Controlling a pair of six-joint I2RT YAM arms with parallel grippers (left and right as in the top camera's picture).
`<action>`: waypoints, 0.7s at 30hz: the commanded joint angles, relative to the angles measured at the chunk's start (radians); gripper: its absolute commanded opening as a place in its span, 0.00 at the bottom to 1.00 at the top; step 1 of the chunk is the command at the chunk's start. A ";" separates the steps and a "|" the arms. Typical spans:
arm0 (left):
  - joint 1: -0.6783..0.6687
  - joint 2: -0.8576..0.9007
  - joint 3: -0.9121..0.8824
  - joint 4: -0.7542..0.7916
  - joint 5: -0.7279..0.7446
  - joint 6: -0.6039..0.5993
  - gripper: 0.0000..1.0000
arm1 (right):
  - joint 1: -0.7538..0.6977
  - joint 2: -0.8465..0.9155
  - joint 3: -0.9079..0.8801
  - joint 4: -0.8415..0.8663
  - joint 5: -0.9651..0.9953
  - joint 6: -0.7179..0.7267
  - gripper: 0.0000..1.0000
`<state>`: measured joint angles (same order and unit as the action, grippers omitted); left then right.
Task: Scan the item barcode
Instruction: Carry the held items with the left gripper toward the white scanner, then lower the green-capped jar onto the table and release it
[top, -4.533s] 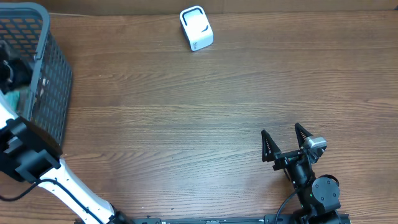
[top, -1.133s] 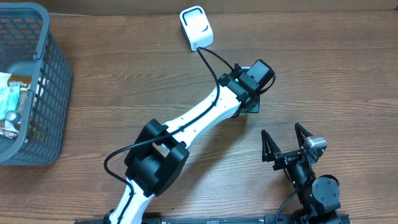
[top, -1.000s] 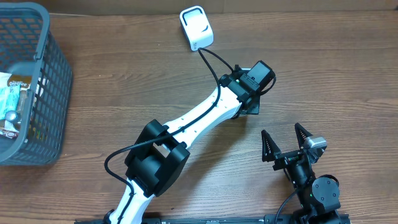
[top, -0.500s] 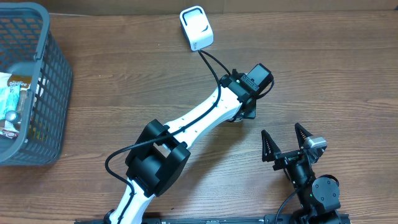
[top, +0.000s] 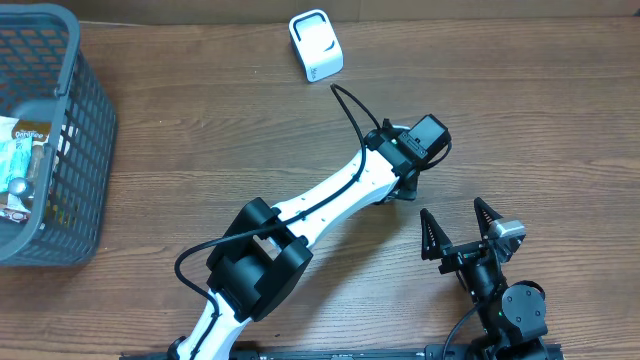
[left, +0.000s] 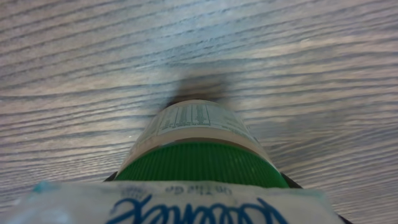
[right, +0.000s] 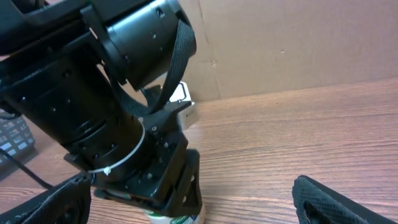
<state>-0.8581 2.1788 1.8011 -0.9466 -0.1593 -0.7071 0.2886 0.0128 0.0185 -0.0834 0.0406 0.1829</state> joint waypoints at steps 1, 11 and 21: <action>-0.006 0.012 -0.024 0.007 -0.032 0.004 0.63 | -0.004 -0.010 -0.010 0.003 -0.001 0.000 1.00; -0.006 0.012 -0.065 0.039 -0.031 0.004 0.81 | -0.004 -0.010 -0.010 0.003 -0.001 0.000 1.00; 0.003 0.011 -0.033 0.035 0.007 0.042 1.00 | -0.004 -0.010 -0.010 0.003 -0.001 0.000 1.00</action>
<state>-0.8577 2.1792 1.7466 -0.9096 -0.1688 -0.7036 0.2886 0.0128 0.0185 -0.0834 0.0406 0.1825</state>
